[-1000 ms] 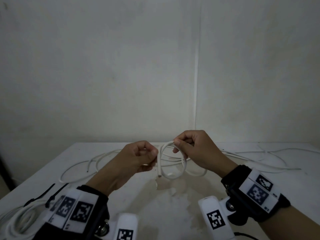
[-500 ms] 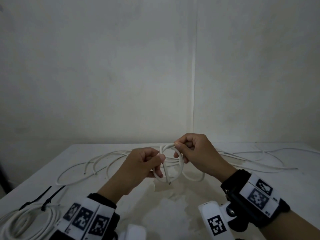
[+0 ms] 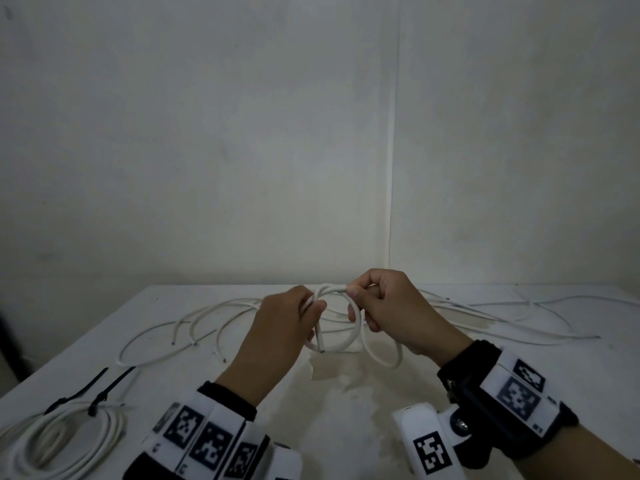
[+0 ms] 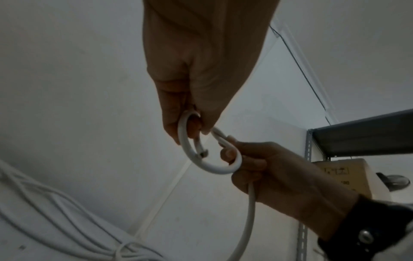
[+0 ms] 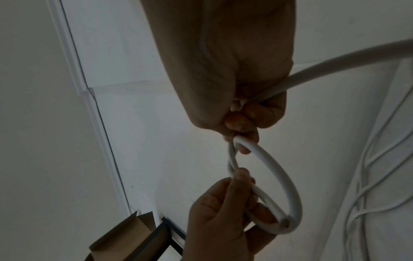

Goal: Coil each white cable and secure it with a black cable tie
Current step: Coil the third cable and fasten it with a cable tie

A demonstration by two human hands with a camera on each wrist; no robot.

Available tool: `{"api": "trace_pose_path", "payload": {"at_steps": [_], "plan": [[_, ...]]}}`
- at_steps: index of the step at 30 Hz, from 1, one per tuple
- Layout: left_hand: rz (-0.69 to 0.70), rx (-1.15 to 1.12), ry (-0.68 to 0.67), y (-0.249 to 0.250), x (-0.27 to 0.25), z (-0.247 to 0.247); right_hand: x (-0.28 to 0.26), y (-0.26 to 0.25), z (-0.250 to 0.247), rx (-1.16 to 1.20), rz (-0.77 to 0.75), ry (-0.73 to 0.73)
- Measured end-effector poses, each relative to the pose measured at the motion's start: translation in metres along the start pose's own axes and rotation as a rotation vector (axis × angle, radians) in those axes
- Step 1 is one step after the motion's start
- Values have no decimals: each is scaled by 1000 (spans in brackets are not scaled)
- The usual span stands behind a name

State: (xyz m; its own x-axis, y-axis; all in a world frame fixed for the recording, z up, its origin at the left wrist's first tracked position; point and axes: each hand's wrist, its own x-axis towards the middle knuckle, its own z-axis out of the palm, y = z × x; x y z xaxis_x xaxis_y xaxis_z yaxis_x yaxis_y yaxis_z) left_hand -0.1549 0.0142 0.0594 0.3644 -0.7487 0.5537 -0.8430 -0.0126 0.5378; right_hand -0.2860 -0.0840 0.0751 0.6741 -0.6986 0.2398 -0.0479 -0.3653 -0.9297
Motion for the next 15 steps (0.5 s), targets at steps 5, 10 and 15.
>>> {"api": "trace_pose_path", "payload": {"at_steps": [5,10,15], "plan": [[51,378,41,-1,3,11,-5,-4,7,63,49,-32],[54,517,47,-6,2,20,-9,-1,11,189,132,-48],[187,458,74,-8,-1,11,-9,3,3,192,99,-23]]}}
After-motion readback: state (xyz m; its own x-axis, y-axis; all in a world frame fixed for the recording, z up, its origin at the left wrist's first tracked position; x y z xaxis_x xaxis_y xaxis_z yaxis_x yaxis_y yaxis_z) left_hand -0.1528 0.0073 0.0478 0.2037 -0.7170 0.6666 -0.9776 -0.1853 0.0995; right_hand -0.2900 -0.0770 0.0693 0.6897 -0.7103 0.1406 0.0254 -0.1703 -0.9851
